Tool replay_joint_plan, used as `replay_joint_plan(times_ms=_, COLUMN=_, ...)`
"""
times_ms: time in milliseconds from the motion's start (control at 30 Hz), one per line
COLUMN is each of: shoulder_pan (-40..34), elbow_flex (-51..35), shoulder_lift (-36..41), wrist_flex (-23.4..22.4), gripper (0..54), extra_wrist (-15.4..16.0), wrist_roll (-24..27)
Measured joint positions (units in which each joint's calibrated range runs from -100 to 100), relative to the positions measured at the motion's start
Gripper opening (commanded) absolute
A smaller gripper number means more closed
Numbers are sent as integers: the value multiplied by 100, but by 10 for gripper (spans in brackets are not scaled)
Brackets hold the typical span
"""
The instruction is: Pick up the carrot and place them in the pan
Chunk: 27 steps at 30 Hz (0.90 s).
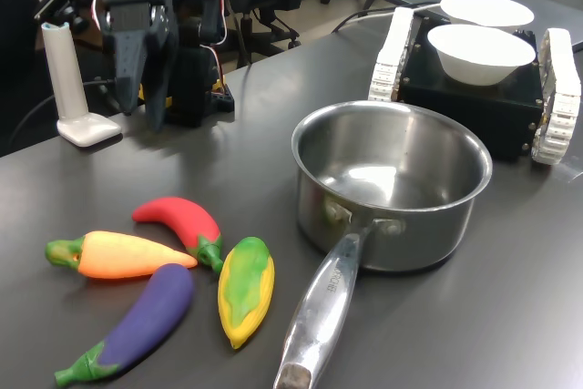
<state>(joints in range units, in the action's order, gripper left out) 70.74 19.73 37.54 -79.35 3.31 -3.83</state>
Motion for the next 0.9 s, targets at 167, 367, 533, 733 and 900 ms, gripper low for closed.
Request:
replay_joint_plan(times_ms=167, shoulder_pan=0, elbow_flex=0, shoulder_lift=-295, wrist_flex=68, gripper=354, extra_wrist=0, wrist_roll=20)
replay_joint_plan(times_ms=367, shoulder_pan=0, elbow_flex=0, shoulder_lift=-547, wrist_flex=68, gripper=365, extra_wrist=0, wrist_roll=29)
replay_joint_plan(times_ms=533, shoulder_pan=0, elbow_flex=0, shoulder_lift=-699, wrist_flex=68, gripper=373, extra_wrist=0, wrist_roll=29)
replay_joint_plan(times_ms=733, shoulder_pan=110, elbow_flex=0, shoulder_lift=-791, wrist_flex=68, gripper=373, extra_wrist=0, wrist_roll=-10)
replay_joint_plan(times_ms=900, shoulder_pan=242, elbow_flex=0, shoulder_lift=-867, wrist_flex=68, gripper=377, extra_wrist=0, wrist_roll=-73)
